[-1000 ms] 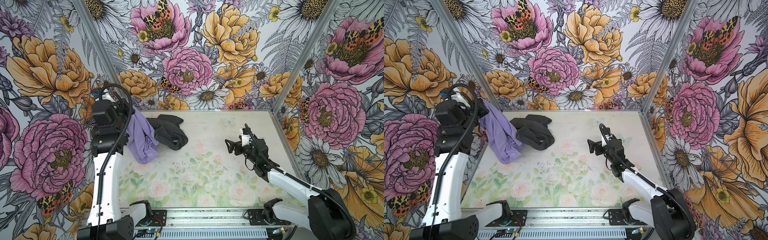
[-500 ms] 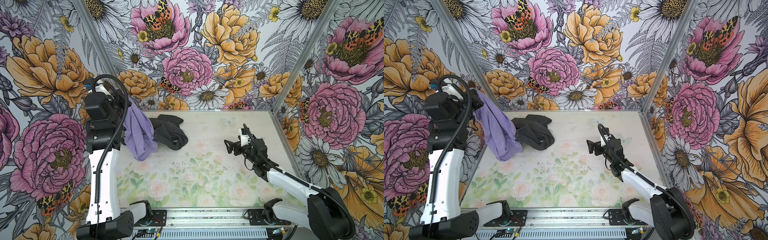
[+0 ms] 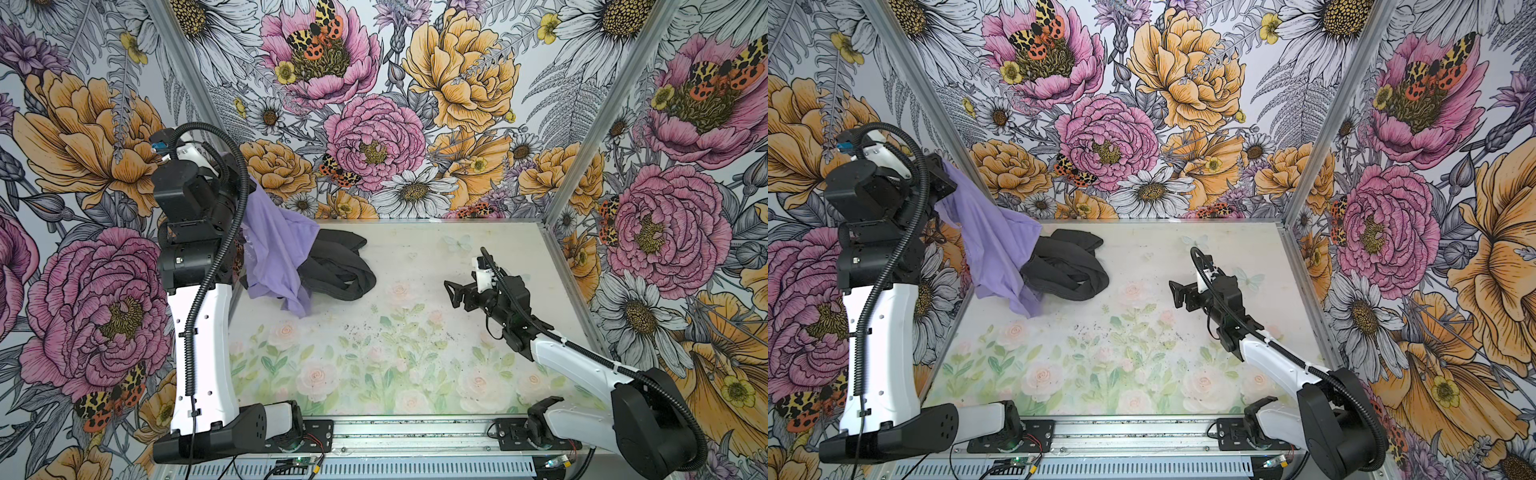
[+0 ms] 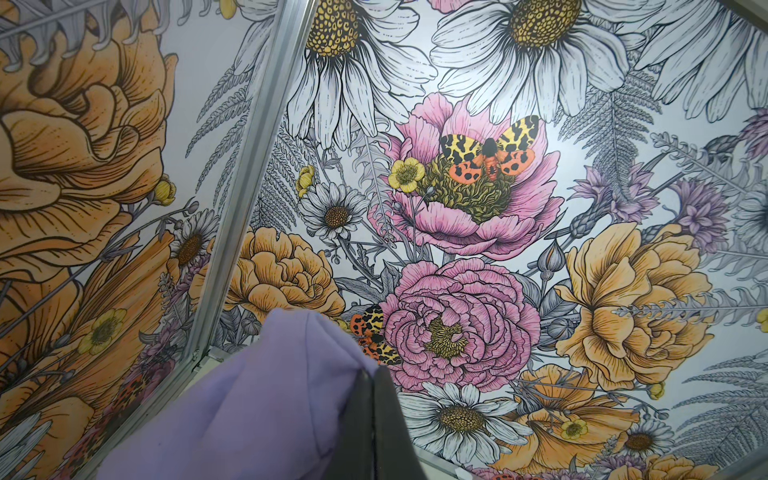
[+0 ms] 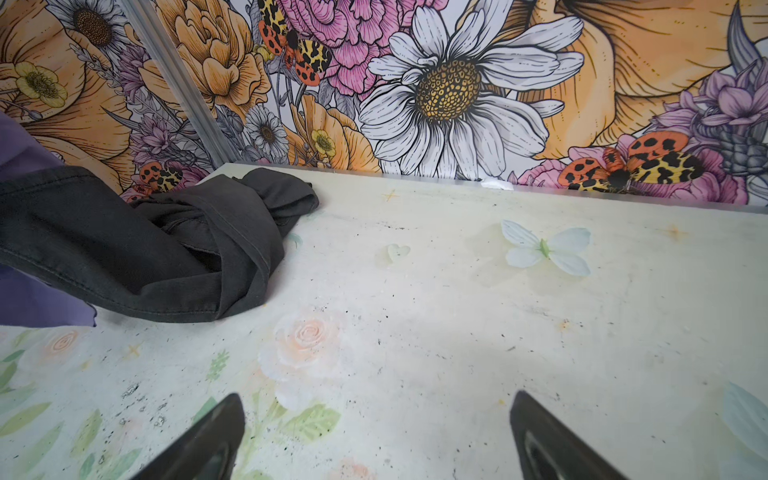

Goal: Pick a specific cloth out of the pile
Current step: 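Raise the lavender shirt high and swing it toward the right gripper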

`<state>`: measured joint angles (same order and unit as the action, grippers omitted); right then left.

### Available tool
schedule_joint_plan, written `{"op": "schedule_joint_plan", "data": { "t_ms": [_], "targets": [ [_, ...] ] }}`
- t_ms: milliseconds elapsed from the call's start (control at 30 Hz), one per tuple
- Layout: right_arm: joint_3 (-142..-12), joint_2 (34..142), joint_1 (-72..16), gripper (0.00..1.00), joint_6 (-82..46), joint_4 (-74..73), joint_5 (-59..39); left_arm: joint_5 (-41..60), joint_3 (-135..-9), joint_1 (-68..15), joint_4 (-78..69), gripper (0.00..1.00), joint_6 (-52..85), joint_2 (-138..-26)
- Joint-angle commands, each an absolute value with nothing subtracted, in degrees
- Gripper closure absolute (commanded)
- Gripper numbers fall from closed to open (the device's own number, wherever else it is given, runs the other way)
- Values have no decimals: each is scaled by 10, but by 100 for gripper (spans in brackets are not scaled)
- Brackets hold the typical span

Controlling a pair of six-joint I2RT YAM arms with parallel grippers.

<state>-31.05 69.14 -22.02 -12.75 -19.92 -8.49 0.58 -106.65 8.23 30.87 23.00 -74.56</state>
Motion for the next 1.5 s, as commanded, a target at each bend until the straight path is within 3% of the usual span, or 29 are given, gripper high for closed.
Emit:
{"op": "schedule_joint_plan", "data": {
  "t_ms": [0, 200, 1067, 1467],
  "targets": [
    [-330, 695, -226, 0, -119, -203, -92, -9, -1110, 67, 291, 100, 206, -747],
    [-331, 696, -228, 1, -116, -201, -91, 0, -1171, 40, 299, 100, 208, -779],
    [-313, 662, -232, 0, -128, -240, -125, -38, -1369, -250, 334, 100, 125, -924],
    [-291, 621, -233, 1, -127, -246, -62, -41, -1423, -344, 332, 100, 126, -1037]
  ]
}}
